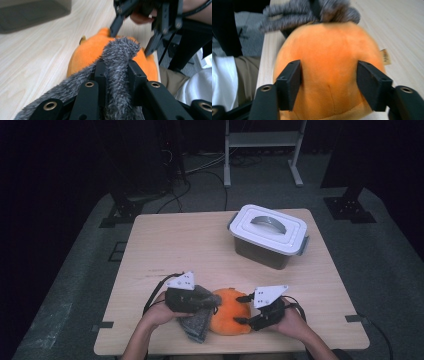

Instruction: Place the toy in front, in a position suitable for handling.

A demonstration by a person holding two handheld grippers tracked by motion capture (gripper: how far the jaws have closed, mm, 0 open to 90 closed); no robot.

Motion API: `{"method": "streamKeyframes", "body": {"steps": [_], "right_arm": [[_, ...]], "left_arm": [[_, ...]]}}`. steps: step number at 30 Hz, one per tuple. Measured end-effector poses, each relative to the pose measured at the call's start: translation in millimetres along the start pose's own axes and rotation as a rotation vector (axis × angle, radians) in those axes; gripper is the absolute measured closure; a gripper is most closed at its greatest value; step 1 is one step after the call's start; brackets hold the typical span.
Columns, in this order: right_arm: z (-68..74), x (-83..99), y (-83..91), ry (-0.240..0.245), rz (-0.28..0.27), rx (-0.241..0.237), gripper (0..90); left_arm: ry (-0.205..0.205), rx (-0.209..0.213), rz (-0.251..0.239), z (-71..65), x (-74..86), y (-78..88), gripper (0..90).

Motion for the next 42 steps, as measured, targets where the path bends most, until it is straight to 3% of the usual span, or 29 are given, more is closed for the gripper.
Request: {"method": "streamKeyframes", "body": {"steps": [2,4,6,11,15,20,24,28,33,38,41,42], "right_arm": [[-4.3,-3.0,7.1,-0.044,-0.031,-0.004,33.7],[-12.3,-3.1,14.7,-0.084,-0.052,0.024,33.4],[-19.3,1.7,18.7,-0.111,-0.042,0.047,31.7],[-16.4,10.8,5.9,-0.186,-0.018,-0.004,30.0],[-18.1,9.0,3.1,-0.182,-0.019,-0.003,32.0],[-7.3,-1.0,-5.4,-0.088,-0.005,-0.001,33.5],[-2.1,-2.8,-10.8,-0.033,0.015,0.002,34.2],[-4.4,-2.1,-8.7,-0.074,0.002,-0.002,32.9],[-4.7,-4.5,-8.8,-0.096,-0.010,-0.015,29.9],[-0.7,1.0,-22.7,-0.180,0.003,-0.094,25.7],[-1.1,1.9,-22.1,-0.189,0.017,-0.104,38.6],[-1.3,1.5,-20.1,-0.169,0.028,-0.097,44.9]], "left_arm": [[0.006,0.004,0.014,1.2,4.6,1.8,73.4],[0.012,0.011,0.025,2.9,8.5,4.0,73.4],[0.016,0.030,0.027,2.6,10.5,5.2,73.4],[-0.003,0.030,0.036,-0.6,7.6,4.7,73.3],[-0.012,0.026,0.016,-2.4,-0.1,5.7,73.3],[-0.047,0.048,-0.009,-12.6,-12.1,2.1,73.4],[-0.032,0.051,0.012,-11.0,-6.5,-0.9,73.4],[-0.021,0.057,0.032,-7.1,4.1,-0.5,73.5],[-0.040,0.066,0.061,-9.1,8.6,0.7,74.0],[-0.043,0.088,0.078,-14.1,10.4,-3.4,74.1],[-0.038,0.093,0.067,-14.4,8.3,-3.4,74.0],[-0.040,0.092,0.062,-14.0,7.2,-2.8,74.1]]}}
Point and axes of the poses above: each handheld gripper's, and its own axes: y roughly backward along the jaws, x roughly out of its underside, z roughly to its left, the point moved 10 cm from there along -y, roughly forward along the jaws, and after that the axes turned 8 degrees about y, right-handed, at the moved point
